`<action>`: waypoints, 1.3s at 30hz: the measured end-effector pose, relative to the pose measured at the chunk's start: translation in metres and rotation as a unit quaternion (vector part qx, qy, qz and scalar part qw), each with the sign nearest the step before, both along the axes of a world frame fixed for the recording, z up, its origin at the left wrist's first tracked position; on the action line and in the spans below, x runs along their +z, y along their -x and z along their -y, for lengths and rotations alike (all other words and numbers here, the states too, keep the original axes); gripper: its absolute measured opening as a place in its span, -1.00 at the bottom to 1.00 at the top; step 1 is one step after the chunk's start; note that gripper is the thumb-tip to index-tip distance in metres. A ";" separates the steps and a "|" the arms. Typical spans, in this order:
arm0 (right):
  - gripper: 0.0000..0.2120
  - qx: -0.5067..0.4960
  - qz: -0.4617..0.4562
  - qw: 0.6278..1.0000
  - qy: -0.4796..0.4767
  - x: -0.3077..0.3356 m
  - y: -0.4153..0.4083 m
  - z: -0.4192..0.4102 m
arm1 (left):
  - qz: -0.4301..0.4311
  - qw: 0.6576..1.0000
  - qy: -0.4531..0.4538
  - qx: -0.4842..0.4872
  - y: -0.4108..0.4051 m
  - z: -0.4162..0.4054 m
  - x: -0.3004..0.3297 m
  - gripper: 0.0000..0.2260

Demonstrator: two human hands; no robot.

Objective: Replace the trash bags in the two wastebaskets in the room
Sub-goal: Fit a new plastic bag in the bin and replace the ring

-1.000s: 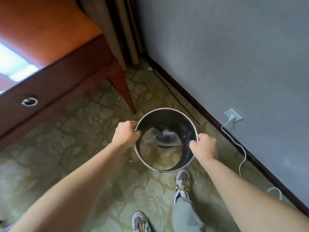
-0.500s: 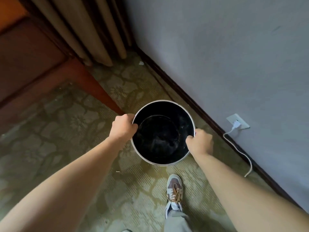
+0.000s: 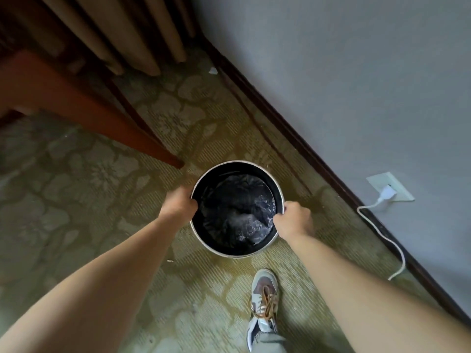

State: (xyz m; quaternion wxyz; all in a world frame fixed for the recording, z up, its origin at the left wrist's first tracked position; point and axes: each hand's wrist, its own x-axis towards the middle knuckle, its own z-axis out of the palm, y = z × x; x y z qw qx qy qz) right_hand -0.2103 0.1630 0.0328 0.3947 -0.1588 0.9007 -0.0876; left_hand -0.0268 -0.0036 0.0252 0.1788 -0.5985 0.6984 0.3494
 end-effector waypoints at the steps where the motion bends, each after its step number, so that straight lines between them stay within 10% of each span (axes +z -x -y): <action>1: -0.78 0.001 0.005 1.000 -0.008 -0.009 0.002 0.001 | 0.003 1.000 -0.005 0.006 0.000 -0.001 -0.011 -0.70; 9: -0.85 -0.014 0.046 0.999 0.019 -0.078 0.003 -0.006 | 0.004 0.999 -0.014 0.039 -0.004 -0.006 -0.087 -0.76; 15: -0.56 0.012 0.057 0.998 -0.027 -0.065 -0.009 -0.011 | -0.026 0.993 -0.054 0.104 -0.003 -0.028 -0.074 -0.65; 31: -0.64 0.074 0.109 0.961 0.243 0.323 -0.206 0.002 | -0.307 0.916 0.045 0.253 -0.154 -0.106 0.336 -0.82; 39: -0.58 0.357 0.083 0.891 0.268 0.468 -0.331 -0.078 | -0.218 0.923 0.186 0.257 -0.331 -0.215 0.494 -0.78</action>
